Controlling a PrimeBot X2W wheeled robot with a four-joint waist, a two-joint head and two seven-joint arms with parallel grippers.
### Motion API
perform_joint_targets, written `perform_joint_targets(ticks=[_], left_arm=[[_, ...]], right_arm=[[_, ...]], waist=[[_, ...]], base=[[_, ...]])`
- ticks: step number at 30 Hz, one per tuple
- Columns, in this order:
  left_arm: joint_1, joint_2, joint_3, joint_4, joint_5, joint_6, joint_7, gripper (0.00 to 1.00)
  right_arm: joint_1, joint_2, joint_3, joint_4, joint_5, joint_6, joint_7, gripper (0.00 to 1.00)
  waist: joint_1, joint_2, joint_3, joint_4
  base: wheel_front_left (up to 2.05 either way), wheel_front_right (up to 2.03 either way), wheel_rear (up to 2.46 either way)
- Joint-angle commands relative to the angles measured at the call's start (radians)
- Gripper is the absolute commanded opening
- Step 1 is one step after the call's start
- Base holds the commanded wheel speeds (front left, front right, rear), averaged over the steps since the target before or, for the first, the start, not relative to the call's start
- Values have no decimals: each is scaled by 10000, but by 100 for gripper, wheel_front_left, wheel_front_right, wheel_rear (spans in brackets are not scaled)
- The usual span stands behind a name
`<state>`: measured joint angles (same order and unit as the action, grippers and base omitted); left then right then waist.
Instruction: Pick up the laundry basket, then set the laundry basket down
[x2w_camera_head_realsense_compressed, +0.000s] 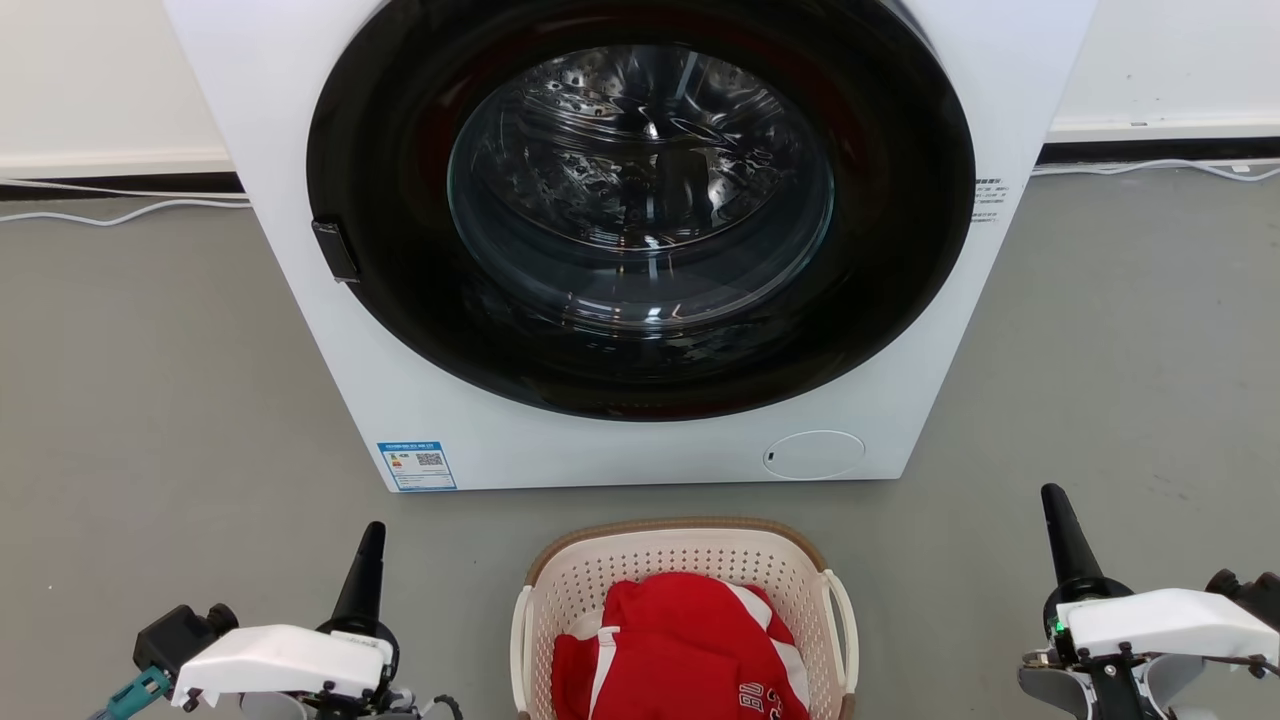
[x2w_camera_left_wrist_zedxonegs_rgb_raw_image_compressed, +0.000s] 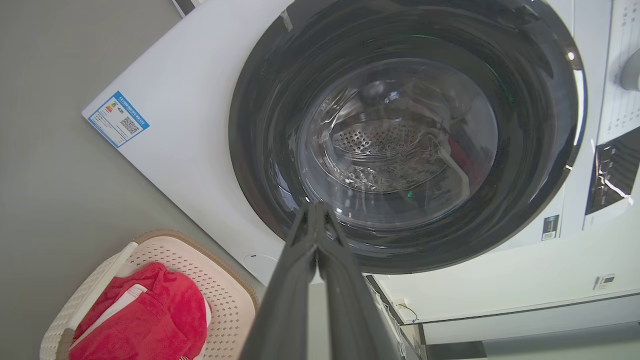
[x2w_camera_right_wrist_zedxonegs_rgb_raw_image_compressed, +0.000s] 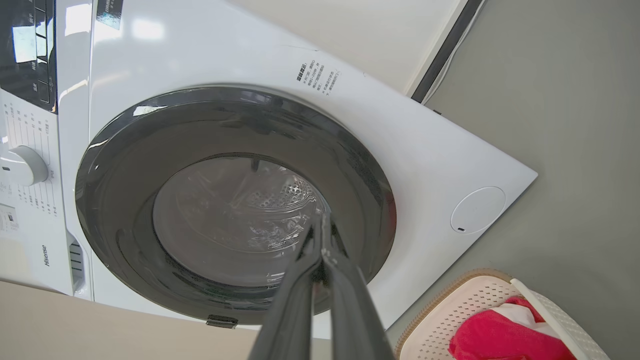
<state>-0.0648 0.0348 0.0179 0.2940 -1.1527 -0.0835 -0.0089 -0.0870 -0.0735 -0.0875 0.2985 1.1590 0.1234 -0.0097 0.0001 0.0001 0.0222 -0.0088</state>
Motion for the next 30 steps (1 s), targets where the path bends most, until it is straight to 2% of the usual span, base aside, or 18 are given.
perform_joint_targets(ticks=[1, 30], left_arm=[[-386, 104, 269, -307, -320, -143, 57, 0], [-420, 139, 757, -433, -3322, -376, 882, 0]], right_arm=[[-251, -24, 114, -335, 287, 50, 98, 0], [-222, 158, -156, -478, 3264, 66, 902, 0]], waist=[[-1, -1, -6, 3], [-1, -1, -137, 63]], base=[[0, 0, 0], [0, 0, 0]])
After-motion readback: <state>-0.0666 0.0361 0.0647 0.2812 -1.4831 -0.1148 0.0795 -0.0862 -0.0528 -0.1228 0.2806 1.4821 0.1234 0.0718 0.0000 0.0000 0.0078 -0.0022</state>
